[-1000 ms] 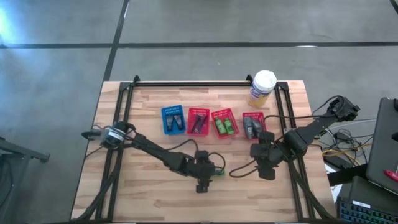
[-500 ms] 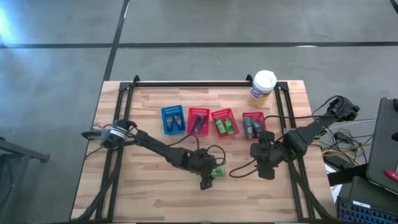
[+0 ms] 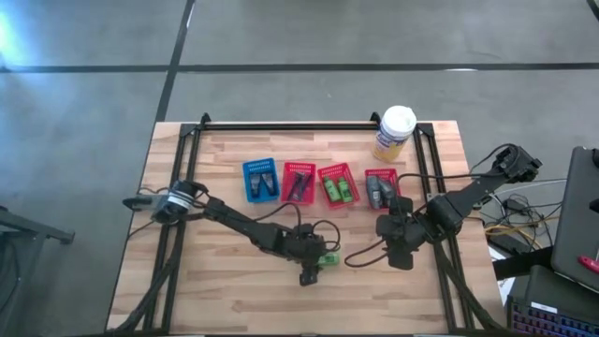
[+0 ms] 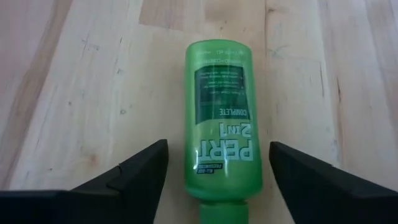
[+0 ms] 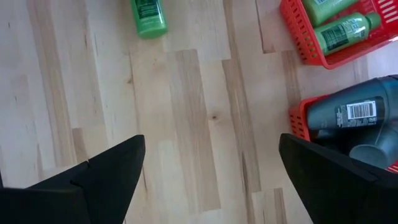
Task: Pick & Place Travel size toiletries
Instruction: Put the shampoo into the middle red bin
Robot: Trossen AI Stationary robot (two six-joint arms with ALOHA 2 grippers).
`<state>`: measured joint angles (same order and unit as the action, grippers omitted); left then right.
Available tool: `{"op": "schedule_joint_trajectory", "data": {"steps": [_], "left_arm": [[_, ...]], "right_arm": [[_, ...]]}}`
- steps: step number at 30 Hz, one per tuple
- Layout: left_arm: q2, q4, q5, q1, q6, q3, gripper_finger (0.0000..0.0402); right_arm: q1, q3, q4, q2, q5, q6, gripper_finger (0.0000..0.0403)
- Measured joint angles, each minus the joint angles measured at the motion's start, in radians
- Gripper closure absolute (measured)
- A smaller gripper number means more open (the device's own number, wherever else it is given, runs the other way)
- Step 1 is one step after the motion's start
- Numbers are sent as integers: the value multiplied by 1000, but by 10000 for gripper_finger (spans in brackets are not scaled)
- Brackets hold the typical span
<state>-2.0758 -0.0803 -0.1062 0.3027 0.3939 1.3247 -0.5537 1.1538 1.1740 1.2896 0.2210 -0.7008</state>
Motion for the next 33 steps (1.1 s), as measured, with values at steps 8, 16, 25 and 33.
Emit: {"op": "schedule_joint_trajectory", "data": {"steps": [8,16,25,33], "left_arm": [[0,-9,-24,0,-37,-3,208],[19,-28,-34,-1,-79,5,240],[210,-168,-216,-6,-203,34,241],[395,-151,-425,-7,-296,31,239]], "right_arm": [[0,0,0,0,15,-5,35],[0,3,-5,-8,15,-57,35],[37,3,-130,-142,22,-243,35],[173,-116,-473,-257,66,-384,35]]}}
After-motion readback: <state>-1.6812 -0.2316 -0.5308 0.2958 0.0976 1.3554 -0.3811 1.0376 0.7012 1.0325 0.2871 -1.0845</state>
